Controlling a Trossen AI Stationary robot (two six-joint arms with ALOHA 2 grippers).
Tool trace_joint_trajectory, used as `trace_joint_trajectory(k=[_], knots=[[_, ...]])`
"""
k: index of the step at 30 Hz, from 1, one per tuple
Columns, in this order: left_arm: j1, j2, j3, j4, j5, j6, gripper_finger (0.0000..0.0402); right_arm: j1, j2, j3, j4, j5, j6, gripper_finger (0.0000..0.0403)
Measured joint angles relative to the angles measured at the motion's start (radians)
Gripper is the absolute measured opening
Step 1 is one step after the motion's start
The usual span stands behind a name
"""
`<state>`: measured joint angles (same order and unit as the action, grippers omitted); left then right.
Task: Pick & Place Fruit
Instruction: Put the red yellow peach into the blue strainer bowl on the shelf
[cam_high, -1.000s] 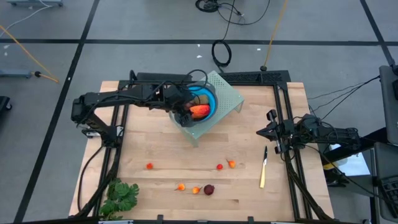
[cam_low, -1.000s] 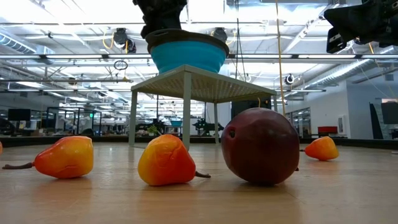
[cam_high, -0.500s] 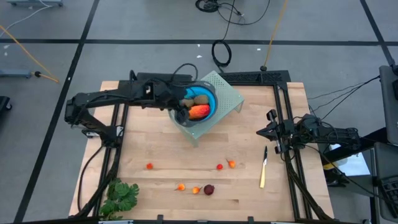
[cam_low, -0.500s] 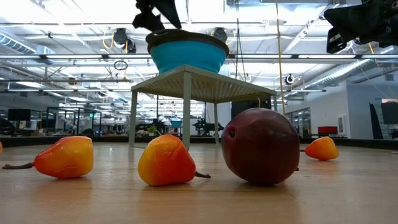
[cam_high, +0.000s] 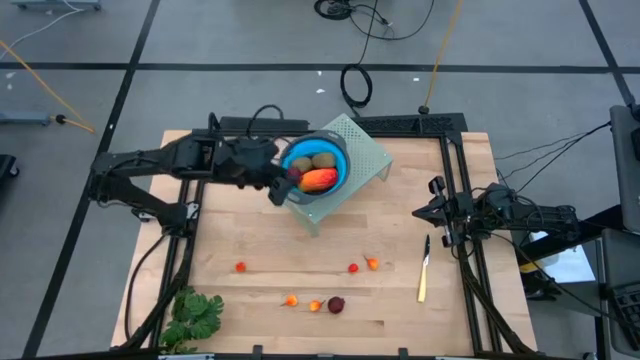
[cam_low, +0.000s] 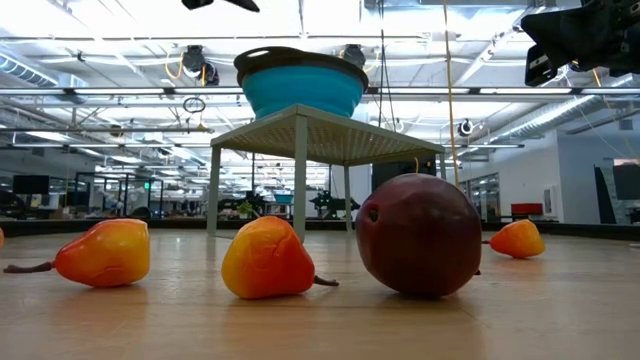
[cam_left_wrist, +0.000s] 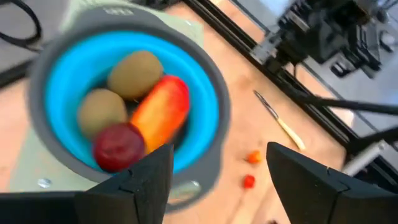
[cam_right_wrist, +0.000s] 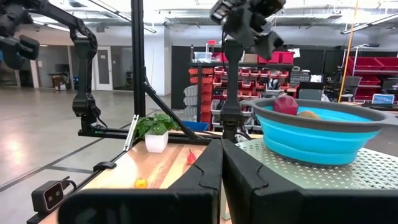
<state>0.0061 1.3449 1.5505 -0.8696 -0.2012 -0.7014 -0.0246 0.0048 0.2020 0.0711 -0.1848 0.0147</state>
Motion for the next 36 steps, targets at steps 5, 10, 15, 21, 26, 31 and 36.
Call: trace_joint_trajectory(k=[5,10,15,21,26,31,36], knots=[[-0.073,0.004,0.000,0.000,0.002,0.032,0.0251,0.000,0.000,0.000,0.000,0.000,0.000,0.0000],[-0.117,0.011,0.000,-0.001,0.002,0.105,0.0252,0.000,0.000,0.000,0.000,0.000,0.000,0.0000],[-0.137,0.010,0.000,-0.001,0.003,0.205,0.0256,0.000,0.000,0.000,0.000,0.000,0.000,0.0000],[-0.137,0.010,0.000,0.000,0.002,0.153,0.0262,0.000,0.000,0.000,0.000,0.000,0.000,0.0000],[-0.137,0.010,0.000,-0.002,0.002,0.223,0.0260,0.000,0.000,0.000,0.000,0.000,0.000,0.0000],[-0.137,0.010,-0.007,0.002,0.008,0.278,0.0266,0.000,0.000,0.000,0.000,-0.003,0.000,0.0000],[-0.135,0.009,-0.049,0.003,0.027,0.280,0.0267,0.000,0.003,0.000,0.005,-0.038,0.001,0.0000]])
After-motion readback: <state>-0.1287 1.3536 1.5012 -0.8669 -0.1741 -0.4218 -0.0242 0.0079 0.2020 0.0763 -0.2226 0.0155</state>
